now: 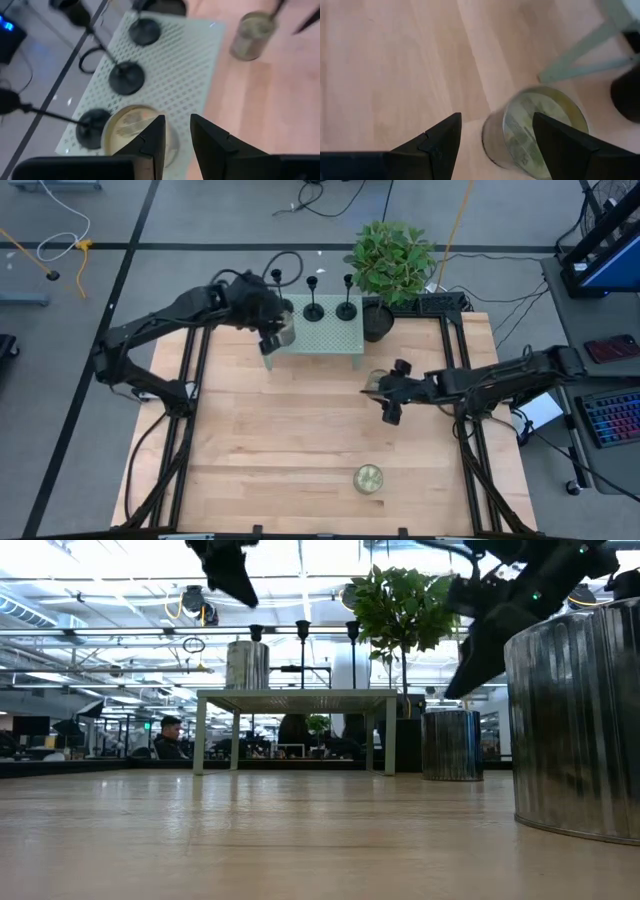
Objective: Pick & Place candle stick holders
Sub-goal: Put the top scented candle on the shelf aligned with the middle candle holder
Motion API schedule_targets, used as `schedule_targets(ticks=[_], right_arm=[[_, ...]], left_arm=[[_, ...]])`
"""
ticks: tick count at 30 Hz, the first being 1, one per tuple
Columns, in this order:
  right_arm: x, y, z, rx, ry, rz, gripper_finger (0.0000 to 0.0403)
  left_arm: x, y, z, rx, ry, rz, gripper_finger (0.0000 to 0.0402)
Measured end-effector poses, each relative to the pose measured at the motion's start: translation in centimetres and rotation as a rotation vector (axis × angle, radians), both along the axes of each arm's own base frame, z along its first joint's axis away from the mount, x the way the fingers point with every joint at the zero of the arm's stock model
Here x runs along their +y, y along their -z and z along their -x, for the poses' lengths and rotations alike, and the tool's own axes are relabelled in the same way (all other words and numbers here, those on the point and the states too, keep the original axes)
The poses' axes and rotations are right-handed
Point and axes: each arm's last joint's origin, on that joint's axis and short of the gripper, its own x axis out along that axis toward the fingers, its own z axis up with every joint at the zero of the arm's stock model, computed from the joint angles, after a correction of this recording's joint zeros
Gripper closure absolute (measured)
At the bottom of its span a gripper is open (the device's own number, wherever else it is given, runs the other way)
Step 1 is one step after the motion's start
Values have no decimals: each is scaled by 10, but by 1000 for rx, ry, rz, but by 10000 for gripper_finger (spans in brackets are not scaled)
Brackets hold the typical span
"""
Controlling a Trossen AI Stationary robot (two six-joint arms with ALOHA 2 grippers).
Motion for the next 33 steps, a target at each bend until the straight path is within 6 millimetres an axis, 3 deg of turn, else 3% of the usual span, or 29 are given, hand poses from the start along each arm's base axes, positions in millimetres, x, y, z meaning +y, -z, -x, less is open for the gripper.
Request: schedule_targets(ticks=[10,16,25,29,33], right_arm=[[-1,18,-7,91,27,11,179],[-1,24,-10,126,20,24,241],[-7,26,-12,136,30,68,388],[-7,20,-13,74,39,42,391],[-5,4,-23,-133,25,-39,399]], left_arm=[[-44,-26,18,-120,203,9,305],[-62,-29,18,-138,261,25,305],[-74,-29,15,-134,312,23,305],[-74,-29,15,-123,277,-16,305],[-73,-29,15,-117,240,-37,305]])
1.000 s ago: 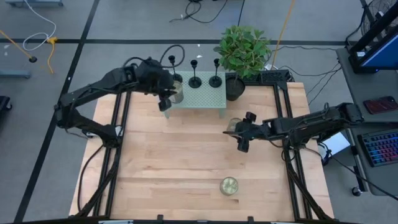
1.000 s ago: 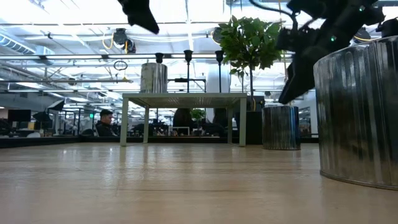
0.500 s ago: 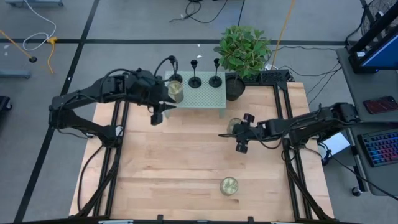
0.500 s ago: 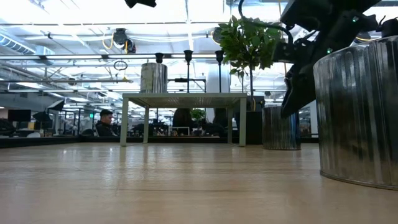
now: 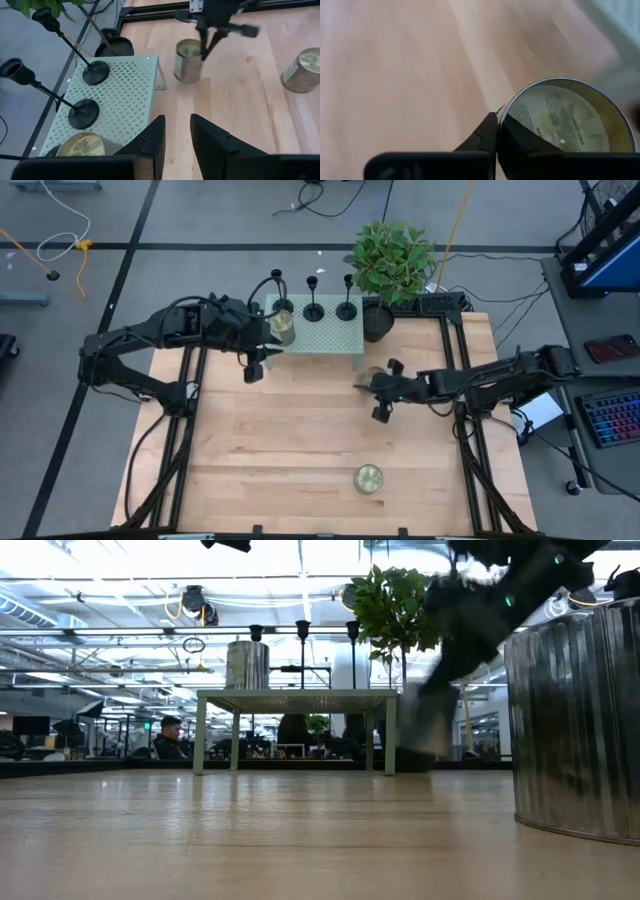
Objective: Pick & Place candle stick holders
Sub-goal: Put the top scented candle on the shelf aligned with the middle candle holder
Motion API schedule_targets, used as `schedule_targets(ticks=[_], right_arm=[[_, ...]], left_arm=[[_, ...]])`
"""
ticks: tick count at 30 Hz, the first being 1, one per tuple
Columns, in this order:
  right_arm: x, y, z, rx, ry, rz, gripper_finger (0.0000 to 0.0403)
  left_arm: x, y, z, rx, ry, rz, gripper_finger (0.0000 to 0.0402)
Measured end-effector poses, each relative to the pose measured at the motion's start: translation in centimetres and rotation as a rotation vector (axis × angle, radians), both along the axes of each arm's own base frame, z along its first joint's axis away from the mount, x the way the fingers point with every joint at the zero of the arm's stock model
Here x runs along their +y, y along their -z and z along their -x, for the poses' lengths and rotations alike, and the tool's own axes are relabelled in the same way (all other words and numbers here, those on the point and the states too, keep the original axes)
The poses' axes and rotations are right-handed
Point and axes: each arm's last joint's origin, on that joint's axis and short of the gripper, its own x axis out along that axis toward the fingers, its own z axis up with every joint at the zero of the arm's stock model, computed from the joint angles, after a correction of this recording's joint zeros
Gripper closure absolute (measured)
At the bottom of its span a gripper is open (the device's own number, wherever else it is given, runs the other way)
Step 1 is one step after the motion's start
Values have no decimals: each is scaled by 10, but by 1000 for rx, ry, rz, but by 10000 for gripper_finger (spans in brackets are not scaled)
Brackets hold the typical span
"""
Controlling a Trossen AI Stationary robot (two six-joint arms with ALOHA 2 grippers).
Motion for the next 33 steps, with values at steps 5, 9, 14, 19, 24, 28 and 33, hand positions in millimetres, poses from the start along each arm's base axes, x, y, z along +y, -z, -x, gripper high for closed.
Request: schedule_targets(ticks=[5,9,14,19,24,28,33], right_arm=[[7,-32,-12,-316,-231,-78,400],[10,-61,-21,-441,-361,2,401],[11,-102,-43,-374,-439,147,401],[-5,-134,-76,-195,-358,246,402],[-39,-132,-114,-36,-272,261,402],[-66,-118,-132,46,-221,238,402],[-93,-115,-135,48,-145,235,402]], left_arm=[[0,0,0,-2,-4,6,305],[0,-1,0,-12,-17,19,305],[1,-6,-4,-81,-18,12,305],[1,-9,-6,-119,-32,27,305],[1,-9,-6,-120,-41,40,305],[1,-7,-5,-106,-44,45,305],[1,-7,-5,-98,-40,42,305]])
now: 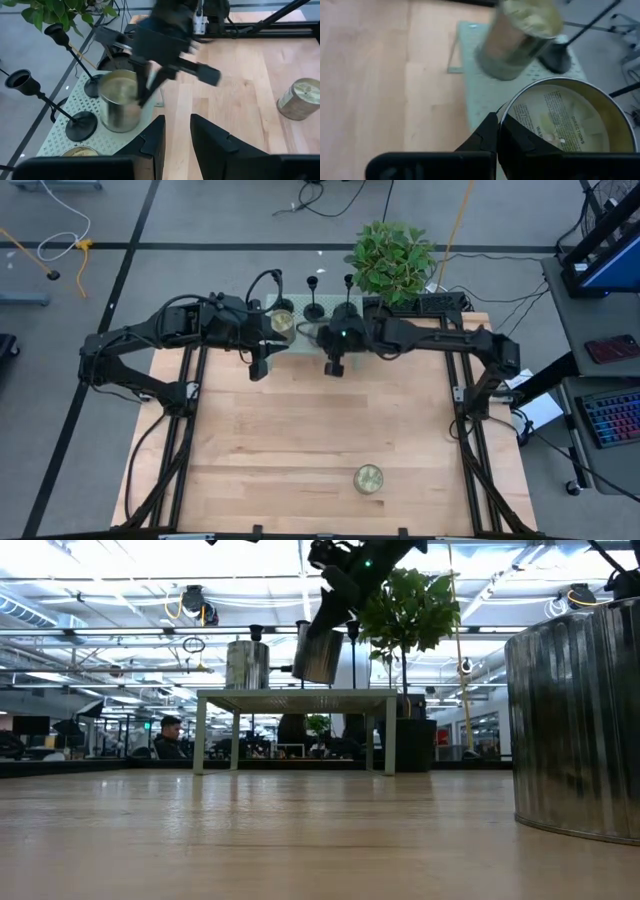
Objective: Pick & Place candle stick holders
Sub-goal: Put the top scented candle on the shelf aligned with the middle candle holder
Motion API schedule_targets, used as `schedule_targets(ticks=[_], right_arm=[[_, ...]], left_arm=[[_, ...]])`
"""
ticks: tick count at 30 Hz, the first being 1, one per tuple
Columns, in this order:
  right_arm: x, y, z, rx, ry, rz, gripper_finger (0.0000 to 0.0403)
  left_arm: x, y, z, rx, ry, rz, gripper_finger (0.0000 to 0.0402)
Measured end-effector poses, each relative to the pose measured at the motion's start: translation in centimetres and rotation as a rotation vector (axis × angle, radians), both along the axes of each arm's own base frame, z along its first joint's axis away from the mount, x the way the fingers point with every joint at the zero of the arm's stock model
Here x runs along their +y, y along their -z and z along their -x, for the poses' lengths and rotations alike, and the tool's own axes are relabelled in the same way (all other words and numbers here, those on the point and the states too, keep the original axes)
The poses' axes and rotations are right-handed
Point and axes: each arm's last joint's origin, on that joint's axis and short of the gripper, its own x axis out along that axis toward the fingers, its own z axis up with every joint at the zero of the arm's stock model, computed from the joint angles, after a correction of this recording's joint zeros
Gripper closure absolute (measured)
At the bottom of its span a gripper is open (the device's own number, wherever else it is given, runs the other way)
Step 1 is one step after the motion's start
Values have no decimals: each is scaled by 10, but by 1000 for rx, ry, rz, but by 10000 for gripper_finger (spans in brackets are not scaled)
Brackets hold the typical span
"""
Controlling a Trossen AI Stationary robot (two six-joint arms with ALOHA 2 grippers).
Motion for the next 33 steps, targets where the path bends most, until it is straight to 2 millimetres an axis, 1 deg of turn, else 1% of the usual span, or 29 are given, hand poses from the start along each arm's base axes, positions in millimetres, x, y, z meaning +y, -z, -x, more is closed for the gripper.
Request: schedule_targets(ticks=[2,7,11,15,19,22,33], right_arm=[[-8,-1,1,-17,19,-14,402],[-23,-1,5,-68,40,-184,403],[-29,-2,5,-99,64,-206,402],[-32,0,0,-133,80,-220,401],[-35,9,-6,-136,111,-253,400],[-36,13,-10,-135,109,-246,400],[-37,11,-9,-149,106,-249,399]], left_arm=[[0,1,0,10,6,-7,305],[0,1,1,17,5,-6,305],[0,1,1,17,5,-5,305],[0,1,1,17,5,-5,305],[0,1,1,16,4,-4,305],[0,1,1,16,4,-2,305],[0,1,1,17,6,-6,305]])
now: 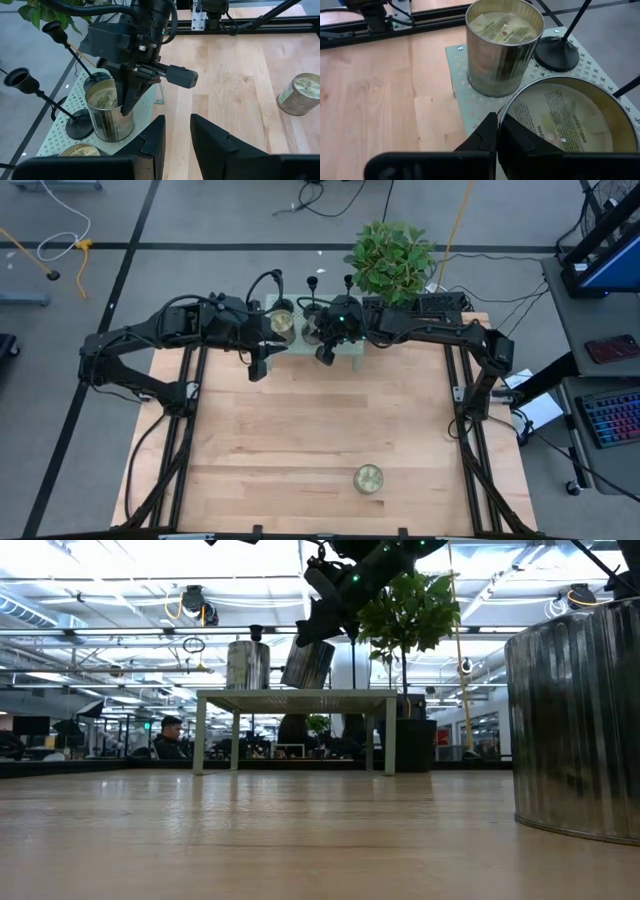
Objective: Pick & Place candle stick holders
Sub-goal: Put the top scented candle on the shelf aligned with the middle candle holder
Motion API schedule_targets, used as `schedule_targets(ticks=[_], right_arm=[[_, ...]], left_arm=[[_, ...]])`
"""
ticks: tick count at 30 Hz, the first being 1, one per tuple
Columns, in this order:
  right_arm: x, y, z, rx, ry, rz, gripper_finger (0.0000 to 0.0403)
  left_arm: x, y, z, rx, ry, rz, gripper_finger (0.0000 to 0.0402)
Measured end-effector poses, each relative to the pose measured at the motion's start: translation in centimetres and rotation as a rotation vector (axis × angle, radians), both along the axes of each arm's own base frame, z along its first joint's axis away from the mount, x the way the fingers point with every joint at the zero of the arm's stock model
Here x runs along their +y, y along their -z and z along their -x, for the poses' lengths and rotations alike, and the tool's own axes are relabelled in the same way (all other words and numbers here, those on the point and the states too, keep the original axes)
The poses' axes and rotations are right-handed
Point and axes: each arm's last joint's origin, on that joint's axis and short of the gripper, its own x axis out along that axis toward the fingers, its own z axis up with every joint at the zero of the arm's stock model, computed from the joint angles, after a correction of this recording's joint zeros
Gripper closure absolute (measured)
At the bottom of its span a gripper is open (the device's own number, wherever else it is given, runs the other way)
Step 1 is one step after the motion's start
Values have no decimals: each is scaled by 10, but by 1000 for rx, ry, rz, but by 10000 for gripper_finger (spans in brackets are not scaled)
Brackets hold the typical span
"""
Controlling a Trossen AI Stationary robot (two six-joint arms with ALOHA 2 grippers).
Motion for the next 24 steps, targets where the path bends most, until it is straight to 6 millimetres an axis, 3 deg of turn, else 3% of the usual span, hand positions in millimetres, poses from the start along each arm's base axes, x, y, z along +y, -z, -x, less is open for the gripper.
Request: schedule_targets(ticks=[17,24], right_arm=[[3,-10,9,-1,-4,-1,397],[3,-10,9,0,-10,10,347]], left_arm=[[0,0,0,-2,-2,3,305],[0,0,0,-2,-2,3,305]])
